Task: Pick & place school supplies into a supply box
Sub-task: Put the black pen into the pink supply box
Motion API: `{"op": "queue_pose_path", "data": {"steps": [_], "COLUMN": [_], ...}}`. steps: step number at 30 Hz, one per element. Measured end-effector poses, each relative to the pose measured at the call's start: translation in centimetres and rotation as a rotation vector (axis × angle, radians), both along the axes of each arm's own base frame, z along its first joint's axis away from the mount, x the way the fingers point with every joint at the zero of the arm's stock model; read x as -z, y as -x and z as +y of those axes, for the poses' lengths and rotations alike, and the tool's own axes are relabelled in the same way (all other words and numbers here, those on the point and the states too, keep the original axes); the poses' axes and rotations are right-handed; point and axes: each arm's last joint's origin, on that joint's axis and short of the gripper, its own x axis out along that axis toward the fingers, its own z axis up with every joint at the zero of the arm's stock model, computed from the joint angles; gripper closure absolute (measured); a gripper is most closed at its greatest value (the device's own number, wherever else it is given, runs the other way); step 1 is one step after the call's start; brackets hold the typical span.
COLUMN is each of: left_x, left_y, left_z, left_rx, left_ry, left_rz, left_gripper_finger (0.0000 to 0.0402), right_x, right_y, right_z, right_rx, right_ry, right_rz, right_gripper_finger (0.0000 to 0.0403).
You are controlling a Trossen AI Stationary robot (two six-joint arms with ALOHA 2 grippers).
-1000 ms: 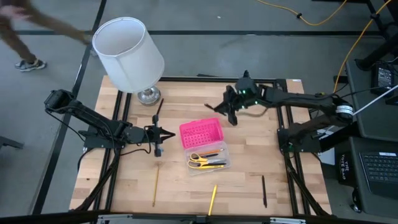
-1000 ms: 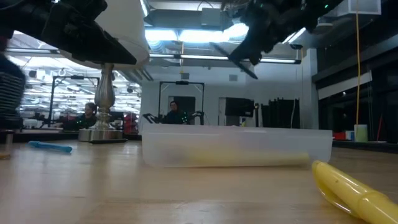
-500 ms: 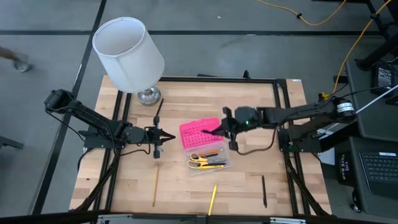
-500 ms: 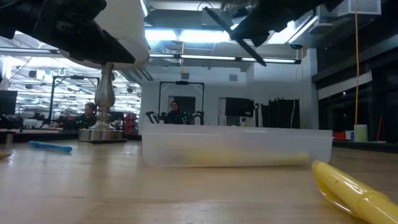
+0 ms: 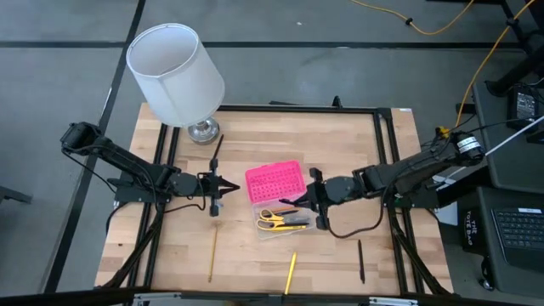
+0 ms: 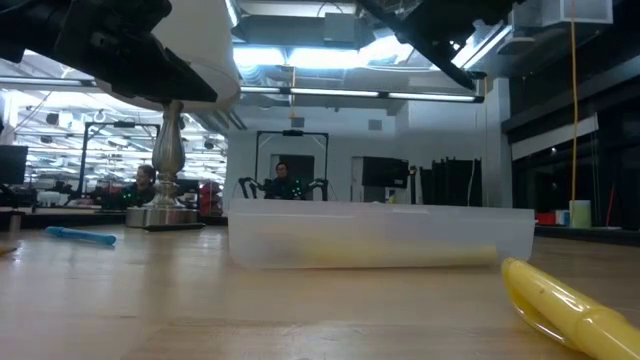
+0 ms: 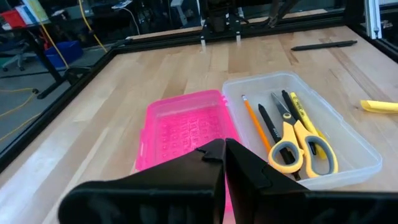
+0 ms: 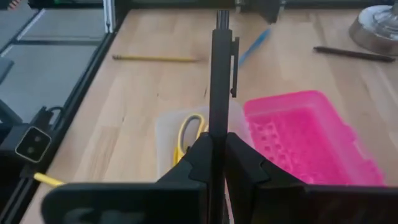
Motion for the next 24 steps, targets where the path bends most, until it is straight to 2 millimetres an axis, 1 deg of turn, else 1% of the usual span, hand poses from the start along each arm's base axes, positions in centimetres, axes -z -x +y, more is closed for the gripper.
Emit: {"op": "queue_pose_path", "data": {"steps": [4,16,24], "left_x": [0.0,0.0,0.0], "left_y": [0.0,0.0,0.0], "left_z": [0.0,0.0,0.0], "left_rx": [-0.002,-0.001,-0.001], "left_ry": [0.014,0.014,0.014], "left_rz": [-0.002,-0.002,-0.002], "left_gripper_finger": [0.0396,0.0396,0.0396], "right_x": [0.8,4.3,4.8], "right_y": [-0.2,-2.2,-2.5], "right_z": [0.8,1.4,1.3], "right_rx": [-0.021,-0.074,-0.081], "right_ry": [0.013,0.126,0.127], "right_rz": [0.024,0.1,0.112], "right_gripper_finger": [0.0376,0.0376,0.0376]}}
